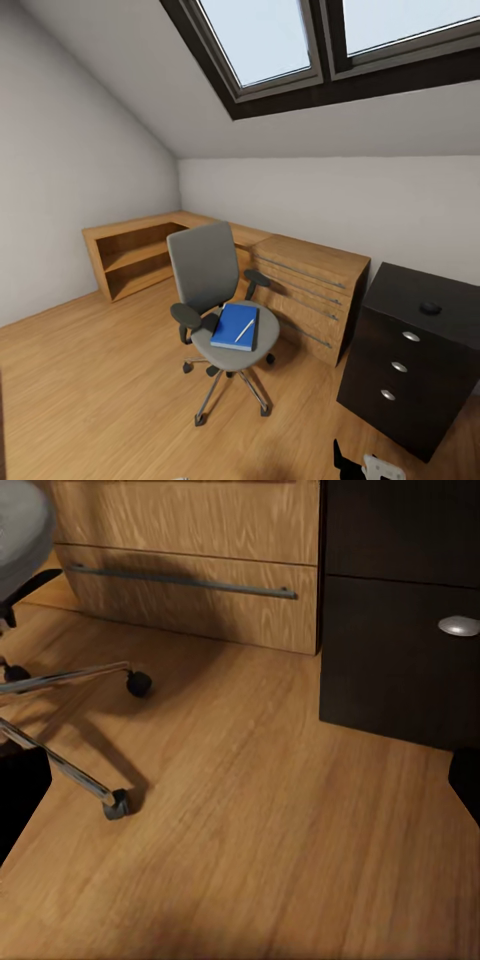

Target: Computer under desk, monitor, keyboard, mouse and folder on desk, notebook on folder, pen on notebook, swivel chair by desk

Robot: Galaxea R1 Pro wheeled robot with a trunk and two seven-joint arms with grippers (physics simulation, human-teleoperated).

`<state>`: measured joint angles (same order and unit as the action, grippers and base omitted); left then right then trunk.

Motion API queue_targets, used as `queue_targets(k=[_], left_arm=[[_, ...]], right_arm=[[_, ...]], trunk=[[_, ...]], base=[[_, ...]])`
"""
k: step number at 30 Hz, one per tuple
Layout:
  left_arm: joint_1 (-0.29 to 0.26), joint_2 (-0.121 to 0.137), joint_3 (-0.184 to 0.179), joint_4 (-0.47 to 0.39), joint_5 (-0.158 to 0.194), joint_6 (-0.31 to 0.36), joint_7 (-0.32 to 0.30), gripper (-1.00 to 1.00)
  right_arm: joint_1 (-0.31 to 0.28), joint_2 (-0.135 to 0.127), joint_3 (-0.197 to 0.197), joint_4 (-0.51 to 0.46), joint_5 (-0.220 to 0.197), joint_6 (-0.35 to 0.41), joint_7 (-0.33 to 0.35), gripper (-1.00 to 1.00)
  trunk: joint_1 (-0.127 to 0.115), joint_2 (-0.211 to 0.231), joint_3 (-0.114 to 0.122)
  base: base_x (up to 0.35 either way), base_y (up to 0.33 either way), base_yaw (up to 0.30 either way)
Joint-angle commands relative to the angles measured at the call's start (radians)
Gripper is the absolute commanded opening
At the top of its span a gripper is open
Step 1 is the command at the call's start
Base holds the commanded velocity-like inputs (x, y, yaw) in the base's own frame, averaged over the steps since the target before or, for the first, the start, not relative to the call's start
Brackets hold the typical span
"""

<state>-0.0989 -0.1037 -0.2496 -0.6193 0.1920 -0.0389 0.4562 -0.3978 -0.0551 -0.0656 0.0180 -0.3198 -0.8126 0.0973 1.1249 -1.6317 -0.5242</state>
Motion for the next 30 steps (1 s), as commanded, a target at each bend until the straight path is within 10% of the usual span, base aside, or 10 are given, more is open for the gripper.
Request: queue_targets(k=[1, 30], left_arm=[[-0.001, 0.001, -0.006, 0.001, 0.011, -0.004, 0.007, 1.00], [-0.001, -0.001, -0.007, 0.023, 0.011, -0.004, 0.007, 1.00]], right_arm=[[-0.001, 0.000, -0.007, 0.002, -0.005, -0.003, 0.010, 1.00], [-0.001, 0.002, -0.006, 0.002, -0.004, -0.003, 0.010, 1.00]], trunk=[[-0.004, 0.007, 0.002], [-0.115, 0.210, 0.093]], base=[[0.000, 0.000, -0.006], [0.000, 0.000, -0.095]])
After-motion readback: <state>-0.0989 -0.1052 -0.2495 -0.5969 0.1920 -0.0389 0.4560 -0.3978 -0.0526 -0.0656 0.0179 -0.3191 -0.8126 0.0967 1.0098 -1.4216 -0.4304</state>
